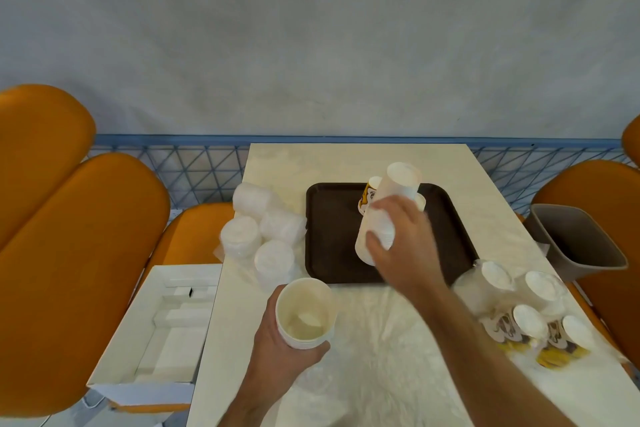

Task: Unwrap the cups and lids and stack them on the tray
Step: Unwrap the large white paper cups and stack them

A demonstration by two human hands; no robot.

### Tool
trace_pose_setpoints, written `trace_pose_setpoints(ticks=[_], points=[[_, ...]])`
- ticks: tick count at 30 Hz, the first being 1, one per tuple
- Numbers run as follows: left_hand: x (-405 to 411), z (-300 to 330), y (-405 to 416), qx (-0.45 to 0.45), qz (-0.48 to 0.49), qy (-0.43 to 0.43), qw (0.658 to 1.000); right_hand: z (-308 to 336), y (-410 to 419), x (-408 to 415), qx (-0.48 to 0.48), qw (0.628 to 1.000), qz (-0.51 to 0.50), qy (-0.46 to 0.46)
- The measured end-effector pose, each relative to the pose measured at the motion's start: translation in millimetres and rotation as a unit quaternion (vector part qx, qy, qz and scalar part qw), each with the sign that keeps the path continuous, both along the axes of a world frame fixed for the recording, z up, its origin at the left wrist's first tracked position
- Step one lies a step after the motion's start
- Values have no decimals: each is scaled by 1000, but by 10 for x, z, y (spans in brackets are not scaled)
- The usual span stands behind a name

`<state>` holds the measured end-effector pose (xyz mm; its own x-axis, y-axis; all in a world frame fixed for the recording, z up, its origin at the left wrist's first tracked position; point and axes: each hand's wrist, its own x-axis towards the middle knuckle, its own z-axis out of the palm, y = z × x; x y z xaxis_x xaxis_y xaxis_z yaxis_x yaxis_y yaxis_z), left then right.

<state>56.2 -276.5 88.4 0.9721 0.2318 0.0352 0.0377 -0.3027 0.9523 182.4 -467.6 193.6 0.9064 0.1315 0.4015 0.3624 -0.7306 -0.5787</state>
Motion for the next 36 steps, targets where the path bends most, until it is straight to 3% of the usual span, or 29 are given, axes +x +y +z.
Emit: trace_pose_setpoints(ticks=[4,7,10,16,21,27,33,36], points=[[-11,52,-11,-25,1,11,1000,-157,244,-510,-4,978,170,122],[-85,104,-6,-34,-18,-4,999,-276,405,-744,-43,952,226,201],[-121,176,-23,-54,-55,19,997,-358,533,-844,-92,953,215,195],[-45,235,-121,-120,20,54,991,-376,582,-754,-117,955,181,205],[-10,206,-108,-71,32,70,994,-325,596,-713,-94,957,168,217],[16,215,-96,-21,27,70,997,2,525,-742,14,964,176,200],[-18,88,-17,-26,15,77,997,453,390,-805,-26,976,190,106],[-33,86,17,-47,-12,75,996,417,400,-851,-56,976,185,101]])
